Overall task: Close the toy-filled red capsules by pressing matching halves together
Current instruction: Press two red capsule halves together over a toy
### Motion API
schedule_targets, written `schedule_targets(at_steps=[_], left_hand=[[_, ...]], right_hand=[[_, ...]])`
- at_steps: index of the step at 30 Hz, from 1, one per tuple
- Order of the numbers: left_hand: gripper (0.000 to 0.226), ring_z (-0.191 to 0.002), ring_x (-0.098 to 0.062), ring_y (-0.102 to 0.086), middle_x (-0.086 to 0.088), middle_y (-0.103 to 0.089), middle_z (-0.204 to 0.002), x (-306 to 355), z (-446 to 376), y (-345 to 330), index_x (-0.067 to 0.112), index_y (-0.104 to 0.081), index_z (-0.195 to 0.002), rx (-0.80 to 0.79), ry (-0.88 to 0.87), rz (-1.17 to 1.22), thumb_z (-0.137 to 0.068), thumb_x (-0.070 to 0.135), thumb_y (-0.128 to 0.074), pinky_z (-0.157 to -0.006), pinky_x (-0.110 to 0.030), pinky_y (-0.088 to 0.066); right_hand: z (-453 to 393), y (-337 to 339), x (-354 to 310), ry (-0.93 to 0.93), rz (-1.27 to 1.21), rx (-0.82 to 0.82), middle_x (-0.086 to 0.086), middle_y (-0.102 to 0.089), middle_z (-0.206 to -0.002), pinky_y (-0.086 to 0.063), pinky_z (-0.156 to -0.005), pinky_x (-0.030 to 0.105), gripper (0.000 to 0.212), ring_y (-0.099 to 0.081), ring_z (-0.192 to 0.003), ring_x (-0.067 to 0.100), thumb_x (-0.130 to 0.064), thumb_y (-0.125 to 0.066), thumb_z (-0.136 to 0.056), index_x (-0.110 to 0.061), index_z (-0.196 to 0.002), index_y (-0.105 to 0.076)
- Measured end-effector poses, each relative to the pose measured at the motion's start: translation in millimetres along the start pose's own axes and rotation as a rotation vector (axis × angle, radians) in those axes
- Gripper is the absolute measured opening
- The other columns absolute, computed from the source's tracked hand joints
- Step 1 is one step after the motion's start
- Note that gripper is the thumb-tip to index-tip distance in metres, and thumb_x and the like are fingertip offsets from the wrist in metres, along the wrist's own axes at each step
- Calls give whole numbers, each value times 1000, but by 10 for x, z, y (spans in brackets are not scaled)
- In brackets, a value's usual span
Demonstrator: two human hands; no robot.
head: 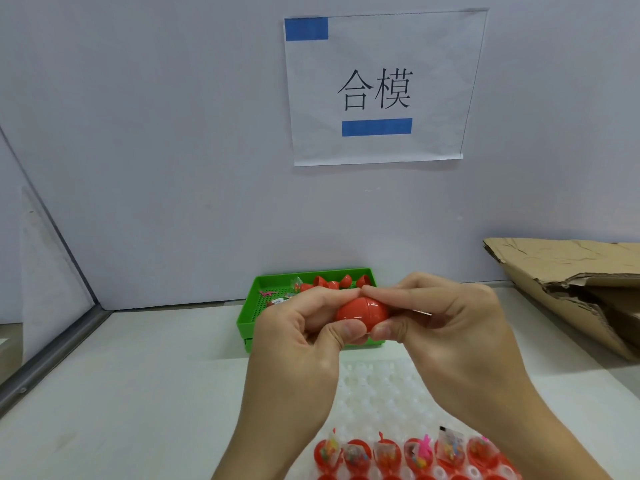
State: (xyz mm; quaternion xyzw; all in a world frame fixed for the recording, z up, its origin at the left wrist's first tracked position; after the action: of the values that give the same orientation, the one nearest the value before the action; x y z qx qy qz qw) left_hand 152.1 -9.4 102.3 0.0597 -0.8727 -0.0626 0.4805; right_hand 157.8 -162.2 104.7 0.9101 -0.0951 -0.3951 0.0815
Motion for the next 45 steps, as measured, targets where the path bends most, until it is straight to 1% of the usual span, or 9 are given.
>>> schedule_targets(at_steps=[5, 14, 19, 22, 26, 30, 34, 42, 45], left_hand=[[43, -80, -1, -73, 15, -77, -82, -17, 9, -17, 28, -75, -89, 28, 3, -71, -82, -13, -67, -72, -10, -54], [45, -88, 9, -69, 30, -72, -87, 1, 25, -60, 37, -73, -96, 75, -41, -125, -83, -7, -69, -77, -4, -49], [26, -87, -3, -72, 21, -75, -94, 46, 32, -56, 40, -70, -106, 31, -52, -83, -82, 30, -68, -79, -16, -56], [30, -91, -6, -72, 15, -76, -97, 49, 31, -51, 29, -71, -112, -58, -17, -5, -82, 28, -64, -79, -18, -57], [32, -95, -12, -72, 6, -76, -100, 42, 23, -32, 19, -70, -115, -128, -7, 66, -84, 21, -63, -77, -20, -57], [31, -97, -17, -72, 1, -76, -101, 47, 12, -41, 16, -69, -114, -156, 2, 127, -84, 20, -63, -76, -22, -57], [30, -98, -16, -72, 0, -77, -100, 47, 11, -36, 18, -68, -114, -139, 20, 174, -84, 22, -63, -75, -21, -57], [19, -86, -12, -73, 4, -77, -91, 72, 9, -45, 19, -69, -98, -88, 34, 133, -81, 28, -72, -78, -28, -59], [14, -76, -10, -73, 7, -77, -82, 49, 15, -49, 20, -70, -87, -32, 15, 96, -82, 8, -73, -71, -20, -58]], right_hand=[[17, 8, 27, -15, -13, -25, -9, -72, -76, -58, -71, 18, 54, -71, -76, 8, 24, -73, -71, -27, -91, -80], [-3, 43, 6, 28, -7, -18, -14, -70, -79, -55, -72, 17, 46, -69, -77, 9, 6, -78, -74, -33, -97, -79], [-30, 57, 24, -80, -262, -61, -1, -74, -87, -55, -73, 19, 41, -71, -79, 15, -18, -79, -69, -35, -106, -77], [-36, 106, 20, -131, -332, -60, 8, -76, -91, -59, -75, 24, 49, -73, -80, 20, -23, -82, -61, -39, -107, -76], [-35, 117, 5, -123, -316, -59, 8, -77, -90, -59, -72, 22, 39, -74, -79, 20, -24, -84, -61, -31, -99, -79], [-39, 125, -19, -115, -283, -79, 7, -77, -89, -58, -73, 22, 36, -74, -80, 21, -39, -87, -62, -26, -94, -78], [-36, 158, -11, -127, -280, -86, 7, -78, -90, -58, -74, 21, 29, -75, -82, 21, -18, -81, -66, -18, -95, -80], [-26, 138, -50, -73, -242, -7, -4, -78, -79, -57, -70, 15, 22, -75, -74, 11, -7, -76, -69, -22, -86, -78], [-22, 117, -11, -58, -234, 35, -4, -77, -73, -55, -66, 13, 35, -73, -69, 8, 12, -76, -70, -22, -75, -79]])
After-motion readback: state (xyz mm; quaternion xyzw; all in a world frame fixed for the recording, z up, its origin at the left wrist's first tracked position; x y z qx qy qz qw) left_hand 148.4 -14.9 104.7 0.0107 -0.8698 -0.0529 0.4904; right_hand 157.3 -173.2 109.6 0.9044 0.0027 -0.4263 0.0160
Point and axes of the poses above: each hand's wrist, its own z-axis away from the middle knuckle, its own y-axis out of the back of the hand, x = y × z, the point moved 3 cm from there along -z, towards the middle knuckle
